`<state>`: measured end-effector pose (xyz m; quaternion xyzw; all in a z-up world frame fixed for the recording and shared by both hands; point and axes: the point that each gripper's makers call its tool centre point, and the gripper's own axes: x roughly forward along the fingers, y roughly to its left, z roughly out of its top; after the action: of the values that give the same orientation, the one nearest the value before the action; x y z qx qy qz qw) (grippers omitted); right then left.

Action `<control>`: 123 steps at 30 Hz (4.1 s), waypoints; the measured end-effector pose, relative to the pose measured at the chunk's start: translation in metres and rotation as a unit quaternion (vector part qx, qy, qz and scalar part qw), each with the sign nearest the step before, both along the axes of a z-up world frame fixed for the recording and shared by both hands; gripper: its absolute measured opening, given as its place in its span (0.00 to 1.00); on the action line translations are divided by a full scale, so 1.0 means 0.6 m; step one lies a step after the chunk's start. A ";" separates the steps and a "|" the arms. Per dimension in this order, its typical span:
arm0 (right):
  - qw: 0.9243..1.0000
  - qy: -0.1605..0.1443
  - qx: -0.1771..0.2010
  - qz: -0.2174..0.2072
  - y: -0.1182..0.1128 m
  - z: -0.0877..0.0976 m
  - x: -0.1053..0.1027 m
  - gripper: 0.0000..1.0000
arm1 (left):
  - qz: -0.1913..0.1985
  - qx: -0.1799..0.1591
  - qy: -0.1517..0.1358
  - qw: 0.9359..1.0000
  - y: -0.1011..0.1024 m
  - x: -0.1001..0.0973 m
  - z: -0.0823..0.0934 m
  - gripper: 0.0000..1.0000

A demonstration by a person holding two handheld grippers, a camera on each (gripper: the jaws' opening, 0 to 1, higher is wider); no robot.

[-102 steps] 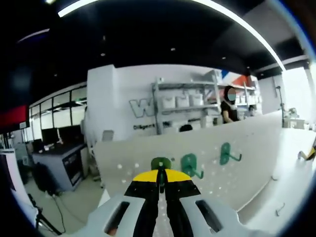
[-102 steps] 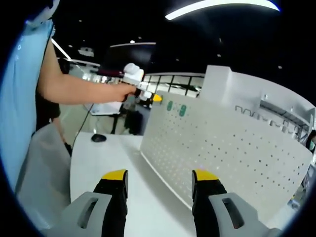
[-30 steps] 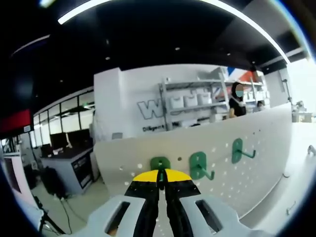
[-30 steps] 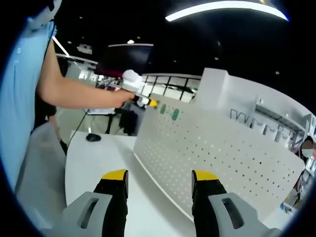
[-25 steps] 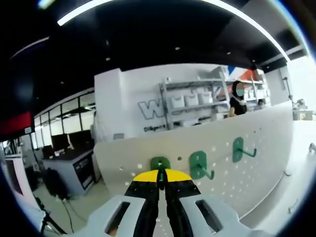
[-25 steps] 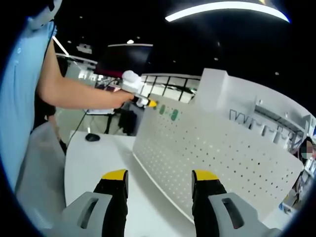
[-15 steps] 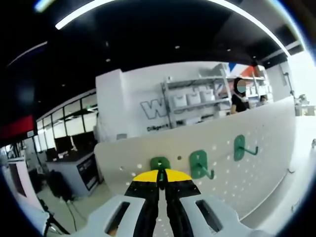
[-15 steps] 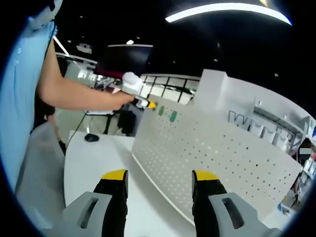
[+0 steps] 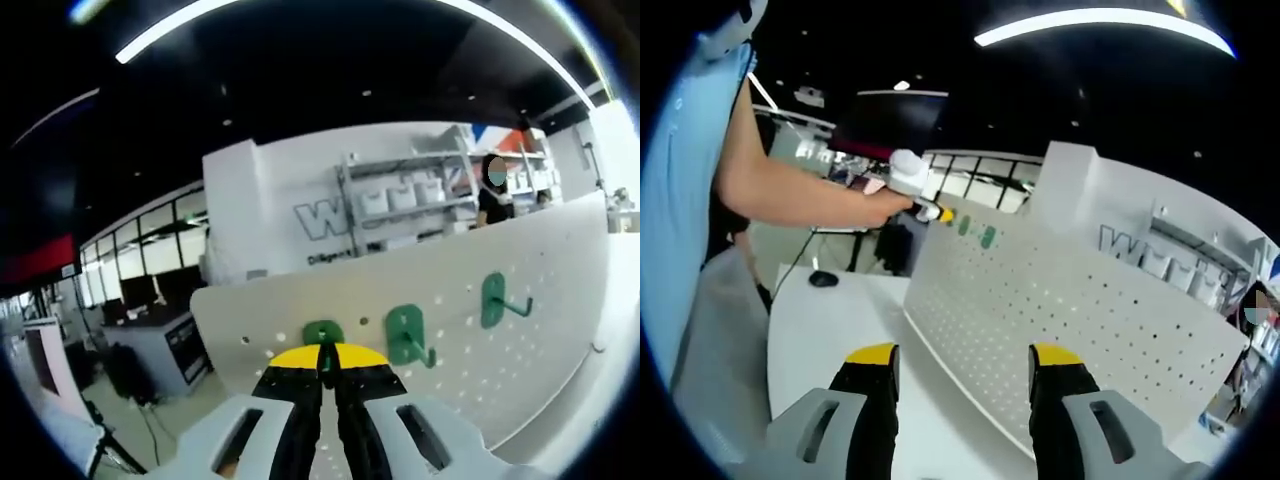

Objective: Insert the hook assembly into the mounting plate slot until the hook locks in place.

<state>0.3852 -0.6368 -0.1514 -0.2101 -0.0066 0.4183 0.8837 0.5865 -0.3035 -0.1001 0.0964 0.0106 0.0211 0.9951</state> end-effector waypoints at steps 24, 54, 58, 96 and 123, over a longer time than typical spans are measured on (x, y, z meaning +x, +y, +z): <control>1.000 -0.006 -0.004 -0.002 -0.002 0.003 0.005 0.53 | -0.016 0.011 0.000 1.000 -0.002 -0.002 -0.005 0.05; 1.000 -0.009 -0.003 0.000 0.000 0.010 -0.001 0.54 | -0.032 0.005 -0.007 0.999 -0.006 -0.029 0.002 0.19; 1.000 -0.009 -0.004 -0.002 -0.002 0.010 0.000 0.55 | -0.035 0.006 -0.007 0.999 -0.009 -0.033 0.002 0.20; 1.000 -0.018 0.002 -0.010 -0.015 0.023 0.001 0.55 | -0.068 0.017 -0.007 0.997 -0.045 -0.154 -0.032 0.21; 1.000 0.000 0.001 -0.026 -0.034 0.002 0.000 0.55 | -0.134 0.007 0.020 0.991 -0.127 -0.230 -0.083 0.20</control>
<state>0.3849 -0.6572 -0.1500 -0.2091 -0.0013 0.3952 0.8945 0.4486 -0.3799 -0.1499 0.1041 0.0178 -0.1143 0.9878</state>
